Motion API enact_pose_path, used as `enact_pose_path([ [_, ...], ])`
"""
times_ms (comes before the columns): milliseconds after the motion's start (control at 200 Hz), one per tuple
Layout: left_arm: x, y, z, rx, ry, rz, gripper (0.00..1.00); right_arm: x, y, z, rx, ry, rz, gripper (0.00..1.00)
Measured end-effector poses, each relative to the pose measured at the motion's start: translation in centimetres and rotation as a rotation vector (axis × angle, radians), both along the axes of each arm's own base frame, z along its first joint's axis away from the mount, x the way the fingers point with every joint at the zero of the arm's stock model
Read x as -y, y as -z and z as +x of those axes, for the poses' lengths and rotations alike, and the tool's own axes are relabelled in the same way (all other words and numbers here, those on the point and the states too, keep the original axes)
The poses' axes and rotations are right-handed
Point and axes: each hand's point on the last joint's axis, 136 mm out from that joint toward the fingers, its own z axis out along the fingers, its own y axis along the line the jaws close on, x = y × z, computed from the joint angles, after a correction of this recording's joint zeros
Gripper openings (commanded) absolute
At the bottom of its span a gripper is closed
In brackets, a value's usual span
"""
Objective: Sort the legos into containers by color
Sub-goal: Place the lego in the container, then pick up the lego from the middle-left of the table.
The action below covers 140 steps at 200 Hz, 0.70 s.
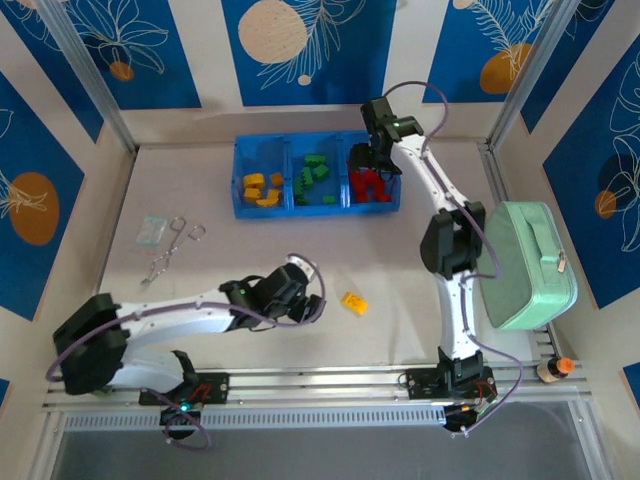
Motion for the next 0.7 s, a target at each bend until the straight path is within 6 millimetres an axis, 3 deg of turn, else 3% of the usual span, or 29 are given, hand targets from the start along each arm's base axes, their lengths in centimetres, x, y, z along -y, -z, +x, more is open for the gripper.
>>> enact_pose_path([
  [160, 4.9, 0.5, 0.4, -0.041, 0.097, 0.012, 0.79, 0.6, -7.0, -6.2, 0.145, -0.025, 0.073, 0.88],
  [270, 8.5, 1.1, 0.5, -0.064, 0.159, 0.038, 0.82, 2.1, -9.3, -9.4, 0.213, -0.006, 0.118, 0.89],
  [340, 10.1, 1.7, 0.2, -0.083, 0.188, 0.061, 0.82, 3.0, -8.6, -10.8, 0.209, 0.011, 0.126, 0.89],
  [435, 11.2, 2.8, 0.1, -0.109, 0.201, 0.106, 0.82, 4.1, -5.6, -12.4, 0.151, 0.038, 0.124, 0.89],
  [555, 11.1, 4.1, -0.1, -0.148, 0.198, 0.171, 0.82, 5.1, -1.6, -14.5, 0.056, 0.069, 0.118, 0.89],
  [700, 10.5, 5.5, -0.1, -0.184, 0.178, 0.243, 0.82, 5.5, -0.5, -15.8, 0.037, 0.087, 0.133, 0.89],
])
